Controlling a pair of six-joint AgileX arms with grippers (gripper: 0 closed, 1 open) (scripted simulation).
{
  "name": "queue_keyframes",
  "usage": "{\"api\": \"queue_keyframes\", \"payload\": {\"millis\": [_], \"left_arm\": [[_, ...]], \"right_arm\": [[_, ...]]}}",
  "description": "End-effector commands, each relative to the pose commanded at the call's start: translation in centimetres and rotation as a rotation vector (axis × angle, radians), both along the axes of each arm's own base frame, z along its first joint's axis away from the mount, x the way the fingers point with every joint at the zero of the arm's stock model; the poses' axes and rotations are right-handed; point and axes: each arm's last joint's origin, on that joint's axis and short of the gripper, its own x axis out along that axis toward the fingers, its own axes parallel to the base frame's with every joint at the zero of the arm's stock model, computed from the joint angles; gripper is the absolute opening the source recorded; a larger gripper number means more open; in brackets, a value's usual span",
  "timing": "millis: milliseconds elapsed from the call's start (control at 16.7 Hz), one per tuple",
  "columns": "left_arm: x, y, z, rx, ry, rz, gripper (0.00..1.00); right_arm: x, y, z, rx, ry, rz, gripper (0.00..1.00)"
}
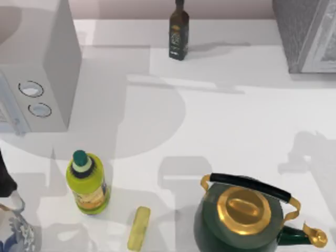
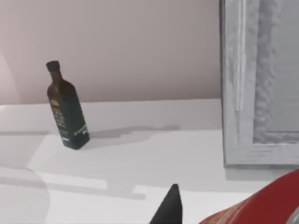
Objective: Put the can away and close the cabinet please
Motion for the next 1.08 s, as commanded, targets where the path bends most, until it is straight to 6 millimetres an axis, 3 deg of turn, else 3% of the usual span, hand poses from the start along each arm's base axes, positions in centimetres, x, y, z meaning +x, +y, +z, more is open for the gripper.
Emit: {"api": "queue_keyframes", "payload": {"millis": [180,420,900,1080], "left_arm": [[0.0,0.0,0.0,0.0,0.0,0.0,1.0],[0.0,0.0,0.0,0.0,0.0,0.0,1.0],[0.0,0.0,0.0,0.0,0.0,0.0,1.0],[0.0,0.0,0.0,0.0,0.0,0.0,1.0]], "right_arm": [[-1.7,-2.0,-4.4,-0.058,-0.084,-0.068,0.0],[-2.5,-3.3,-8.0,-0.106,-0.163,-0.138,0.0],[-2.6,-3.5,-8.7,-0.111,-0.176,-0.152,0.0],[-2.5,-3.4,-7.2,-0.116,-0.151,-0.144,0.0]]}}
